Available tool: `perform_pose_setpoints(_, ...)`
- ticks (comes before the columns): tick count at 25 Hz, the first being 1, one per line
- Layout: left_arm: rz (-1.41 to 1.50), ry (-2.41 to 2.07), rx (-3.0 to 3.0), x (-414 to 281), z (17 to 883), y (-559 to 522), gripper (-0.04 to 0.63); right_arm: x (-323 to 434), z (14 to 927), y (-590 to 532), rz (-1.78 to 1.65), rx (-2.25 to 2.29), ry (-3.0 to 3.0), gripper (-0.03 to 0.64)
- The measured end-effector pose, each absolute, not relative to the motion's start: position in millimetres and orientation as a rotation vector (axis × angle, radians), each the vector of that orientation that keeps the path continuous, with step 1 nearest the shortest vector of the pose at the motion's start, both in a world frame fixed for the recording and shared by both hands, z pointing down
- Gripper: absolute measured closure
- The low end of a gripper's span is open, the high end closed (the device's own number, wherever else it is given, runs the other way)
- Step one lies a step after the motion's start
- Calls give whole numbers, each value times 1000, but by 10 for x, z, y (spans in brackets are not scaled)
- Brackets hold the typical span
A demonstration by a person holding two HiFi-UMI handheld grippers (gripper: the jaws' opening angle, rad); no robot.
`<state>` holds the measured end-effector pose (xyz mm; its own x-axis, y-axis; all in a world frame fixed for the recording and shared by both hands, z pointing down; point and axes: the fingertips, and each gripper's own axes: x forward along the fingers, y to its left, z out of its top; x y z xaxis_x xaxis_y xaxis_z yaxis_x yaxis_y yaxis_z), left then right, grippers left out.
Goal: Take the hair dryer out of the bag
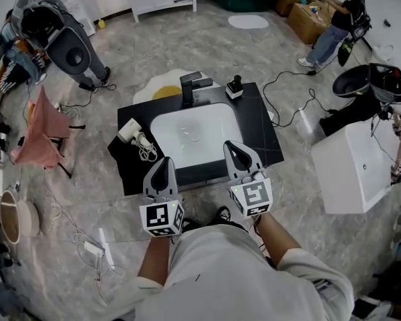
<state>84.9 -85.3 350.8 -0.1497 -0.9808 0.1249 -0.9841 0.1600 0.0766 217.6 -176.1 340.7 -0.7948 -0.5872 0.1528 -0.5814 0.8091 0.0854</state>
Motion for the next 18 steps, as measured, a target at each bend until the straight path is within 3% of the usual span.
perform_pose_setpoints(18,37,-2297,1936,887,3480,-817,574,2145,3349,-1725,-81,878,-2837,620)
